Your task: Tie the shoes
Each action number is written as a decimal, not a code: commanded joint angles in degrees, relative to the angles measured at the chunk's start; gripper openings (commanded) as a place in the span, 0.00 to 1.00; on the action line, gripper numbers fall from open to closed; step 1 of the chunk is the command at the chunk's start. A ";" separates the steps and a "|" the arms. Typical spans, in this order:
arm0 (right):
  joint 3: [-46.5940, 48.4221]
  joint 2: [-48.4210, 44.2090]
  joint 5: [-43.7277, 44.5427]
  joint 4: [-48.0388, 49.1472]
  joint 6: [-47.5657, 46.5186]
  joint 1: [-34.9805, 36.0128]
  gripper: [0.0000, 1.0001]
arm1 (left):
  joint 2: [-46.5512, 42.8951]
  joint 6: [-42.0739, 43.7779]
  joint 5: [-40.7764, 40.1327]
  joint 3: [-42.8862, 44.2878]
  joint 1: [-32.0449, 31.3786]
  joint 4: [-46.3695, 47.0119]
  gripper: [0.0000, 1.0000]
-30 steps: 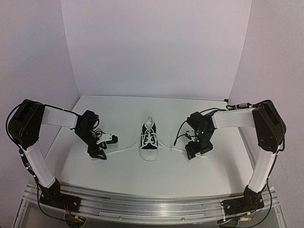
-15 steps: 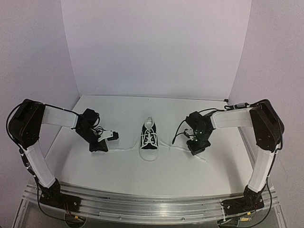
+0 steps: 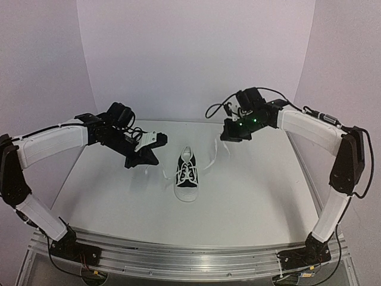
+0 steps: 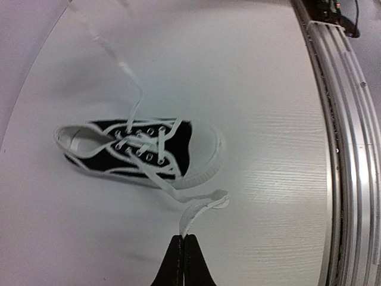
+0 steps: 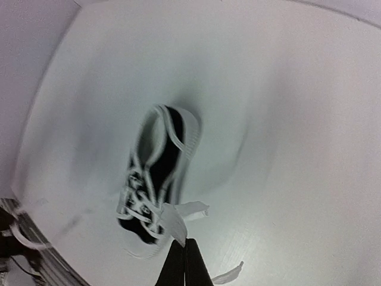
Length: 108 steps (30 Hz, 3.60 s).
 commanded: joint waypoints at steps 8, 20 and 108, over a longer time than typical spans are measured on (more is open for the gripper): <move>20.76 17.68 -15.23 12.60 14.50 10.79 0.00 | -6.32 2.29 1.09 -2.42 -3.26 6.23 0.00; 31.03 34.20 -21.73 12.55 16.32 15.88 0.21 | -7.85 1.35 3.51 -5.53 -3.59 8.66 0.00; -19.50 4.88 -16.91 26.41 5.23 16.71 0.00 | 6.75 7.84 3.87 -16.67 2.72 10.93 0.05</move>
